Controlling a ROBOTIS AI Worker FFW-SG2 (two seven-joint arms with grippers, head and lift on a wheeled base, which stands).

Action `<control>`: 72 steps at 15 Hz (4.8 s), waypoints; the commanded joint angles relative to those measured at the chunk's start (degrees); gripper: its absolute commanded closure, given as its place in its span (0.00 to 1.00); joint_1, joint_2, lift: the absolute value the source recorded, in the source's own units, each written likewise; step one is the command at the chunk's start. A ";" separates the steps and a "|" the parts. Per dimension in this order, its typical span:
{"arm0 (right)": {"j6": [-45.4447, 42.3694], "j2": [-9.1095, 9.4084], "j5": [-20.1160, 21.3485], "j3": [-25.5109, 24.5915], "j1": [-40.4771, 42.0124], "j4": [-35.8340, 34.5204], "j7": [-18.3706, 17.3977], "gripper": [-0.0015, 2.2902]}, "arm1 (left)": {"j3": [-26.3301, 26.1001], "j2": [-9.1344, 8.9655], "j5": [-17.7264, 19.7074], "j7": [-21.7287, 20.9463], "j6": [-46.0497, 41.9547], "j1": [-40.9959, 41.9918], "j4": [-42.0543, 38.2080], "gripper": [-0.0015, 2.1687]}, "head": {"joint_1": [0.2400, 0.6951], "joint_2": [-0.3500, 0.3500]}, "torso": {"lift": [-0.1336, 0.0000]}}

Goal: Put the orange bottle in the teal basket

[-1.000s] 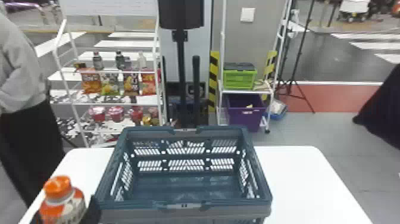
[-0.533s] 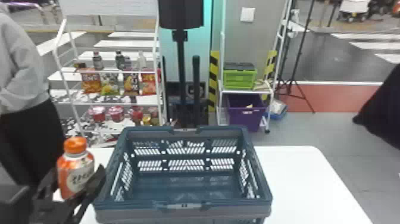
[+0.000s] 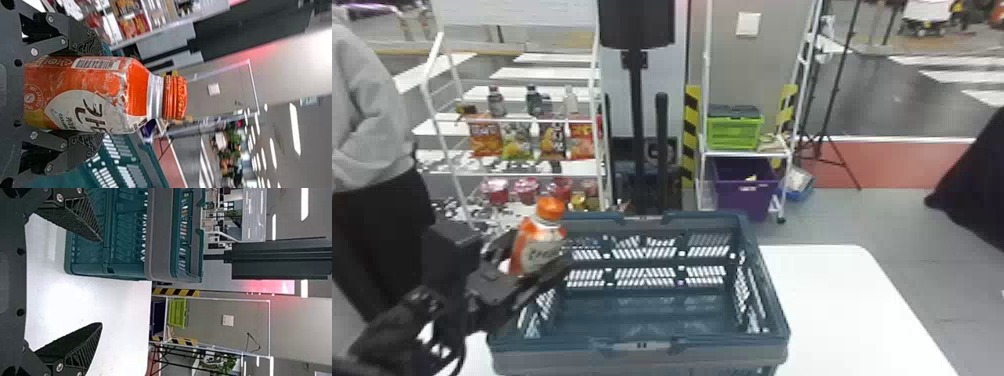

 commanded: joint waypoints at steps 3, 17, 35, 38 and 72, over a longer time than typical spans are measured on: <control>-0.66 1.98 1.70 -0.16 1.22 0.18 -0.26 0.06 | -12.20 3.97 0.53 -10.13 0.05 -16.11 15.73 0.29 | 0.57 0.50 | 1.00; -0.83 4.62 3.11 -0.25 0.78 1.94 -0.26 0.06 | -16.15 -15.10 -32.43 -38.95 -9.62 -39.84 64.51 0.29 | 0.57 0.50 | 1.00; -0.83 4.62 3.37 -0.07 2.19 0.79 -0.26 0.06 | -6.22 -15.36 -33.40 -37.28 -1.88 -29.47 37.61 0.06 | 0.57 0.50 | 1.00; -1.01 4.53 3.64 -0.16 2.63 -0.26 -0.26 0.06 | 1.51 -17.03 -28.48 -36.84 4.09 -22.09 20.12 0.06 | 0.57 0.50 | 1.00; -6.81 -5.31 -3.48 1.16 2.27 -3.78 0.79 0.06 | -2.88 -18.33 0.79 25.82 -58.13 43.66 8.35 0.06 | 0.57 0.50 | 1.00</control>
